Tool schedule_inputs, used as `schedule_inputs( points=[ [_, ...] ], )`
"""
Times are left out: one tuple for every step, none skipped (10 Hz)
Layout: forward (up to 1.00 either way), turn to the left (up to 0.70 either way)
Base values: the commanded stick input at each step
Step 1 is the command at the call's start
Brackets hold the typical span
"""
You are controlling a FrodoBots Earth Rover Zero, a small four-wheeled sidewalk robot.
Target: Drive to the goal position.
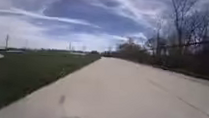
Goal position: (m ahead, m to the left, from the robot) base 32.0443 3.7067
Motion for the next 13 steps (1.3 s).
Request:
schedule_inputs(
  points=[
    [1.00, -0.02],
    [1.00, -0.02],
    [1.00, -0.02],
    [1.00, -0.02],
    [1.00, -0.02],
    [1.00, -0.01],
    [1.00, -0.01],
    [1.00, -0.14],
    [1.00, -0.26],
    [1.00, -0.30],
    [1.00, -0.21],
    [1.00, -0.06],
    [1.00, 0.01]
  ],
)
